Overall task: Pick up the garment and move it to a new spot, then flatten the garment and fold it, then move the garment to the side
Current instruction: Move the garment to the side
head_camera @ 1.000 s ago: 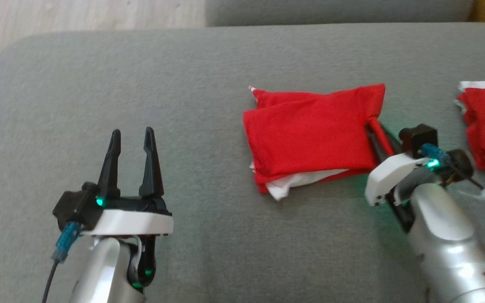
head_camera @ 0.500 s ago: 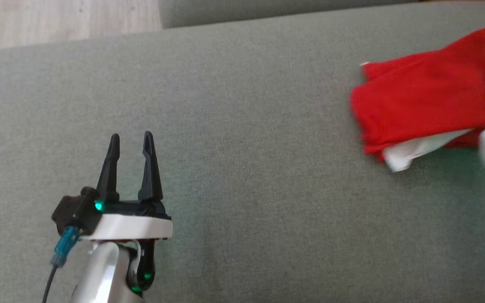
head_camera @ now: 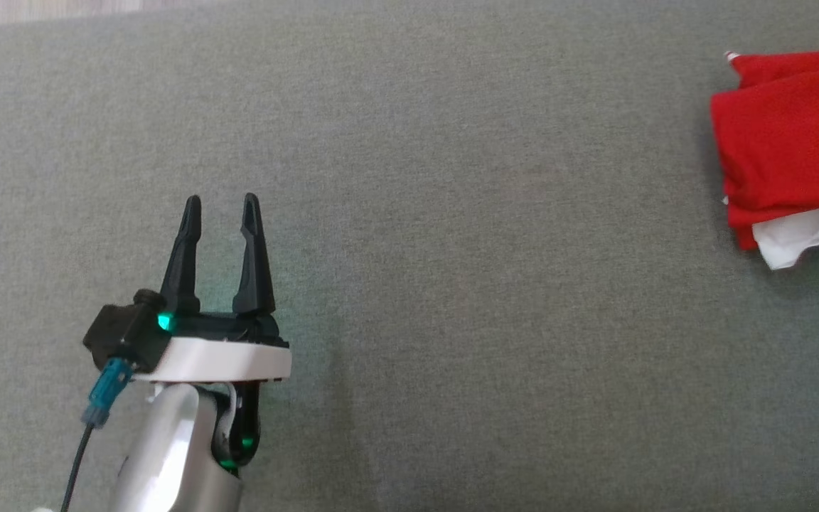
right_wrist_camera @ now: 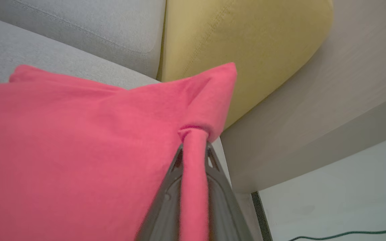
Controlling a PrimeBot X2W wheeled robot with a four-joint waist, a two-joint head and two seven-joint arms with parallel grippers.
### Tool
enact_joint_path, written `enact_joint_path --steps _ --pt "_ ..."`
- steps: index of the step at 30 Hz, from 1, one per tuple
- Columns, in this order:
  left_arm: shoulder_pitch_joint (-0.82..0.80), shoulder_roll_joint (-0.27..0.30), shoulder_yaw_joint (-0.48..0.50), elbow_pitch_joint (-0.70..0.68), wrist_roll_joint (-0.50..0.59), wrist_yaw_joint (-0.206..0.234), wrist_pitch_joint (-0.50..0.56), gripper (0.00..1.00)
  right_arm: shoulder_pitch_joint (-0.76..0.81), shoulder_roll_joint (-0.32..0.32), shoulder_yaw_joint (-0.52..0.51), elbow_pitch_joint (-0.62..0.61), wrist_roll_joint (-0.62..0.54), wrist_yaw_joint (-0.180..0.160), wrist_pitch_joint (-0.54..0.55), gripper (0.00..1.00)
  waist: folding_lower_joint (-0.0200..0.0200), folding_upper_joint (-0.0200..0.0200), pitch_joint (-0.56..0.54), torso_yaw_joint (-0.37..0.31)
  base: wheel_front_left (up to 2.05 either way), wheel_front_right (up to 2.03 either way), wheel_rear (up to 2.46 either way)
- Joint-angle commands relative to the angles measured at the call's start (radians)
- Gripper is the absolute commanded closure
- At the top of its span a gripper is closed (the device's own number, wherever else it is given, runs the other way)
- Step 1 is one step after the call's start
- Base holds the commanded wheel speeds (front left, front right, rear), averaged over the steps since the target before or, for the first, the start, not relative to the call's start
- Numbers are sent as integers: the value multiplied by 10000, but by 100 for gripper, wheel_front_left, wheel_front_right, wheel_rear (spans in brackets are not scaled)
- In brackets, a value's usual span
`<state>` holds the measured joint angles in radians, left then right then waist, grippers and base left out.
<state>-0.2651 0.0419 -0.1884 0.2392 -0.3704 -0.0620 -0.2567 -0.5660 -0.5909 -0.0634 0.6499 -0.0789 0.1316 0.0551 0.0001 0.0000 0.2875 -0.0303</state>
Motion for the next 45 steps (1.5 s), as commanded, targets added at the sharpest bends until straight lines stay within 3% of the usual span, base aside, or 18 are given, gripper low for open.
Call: enact_joint_path --steps 1,5,6,7,19,24,35,39,45 --pt "-402 83 365 -263 69 -39 -51 0 -187 -458 -153 -151 -93 -9 45 100 -1 0 83 47 0 0 0" --pt "-428 83 389 -237 89 -59 -51 0 -183 -353 -502 -32 -229 -9 58 100 -1 0 128 62 0 0 0" --pt "-427 83 400 -227 96 -65 -51 0 -182 -290 -600 -37 -278 -9 4 61 -1 0 122 60 0 0 0" --pt "-416 83 417 -216 103 -71 -51 0 -183 -216 -696 -62 -348 -9 -51 0 -1 0 98 47 0 0 0" --pt "38 83 506 -107 39 -43 -51 0 -354 1289 -1000 -2201 -1000 -9 -288 0 -1 0 -1098 -195 0 0 0" --pt "276 83 509 -151 24 -7 -51 0 -11 2105 -740 -3287 -487 -9 -472 0 -1 0 -1465 -172 0 0 0" --pt "678 83 561 -207 3 42 -51 0 1772 4726 -515 -4741 1203 -9 -2033 0 -1 0 -2044 -22 0 0 0" --pt "833 83 524 -236 -34 91 -51 0 2570 5199 -305 -4832 1791 -9 -2377 0 -1 0 -2155 66 0 0 0" --pt "1034 83 496 -225 -97 135 -51 0 3743 5395 -81 -4469 2246 -9 -2777 0 -1 0 -2161 183 0 0 0"
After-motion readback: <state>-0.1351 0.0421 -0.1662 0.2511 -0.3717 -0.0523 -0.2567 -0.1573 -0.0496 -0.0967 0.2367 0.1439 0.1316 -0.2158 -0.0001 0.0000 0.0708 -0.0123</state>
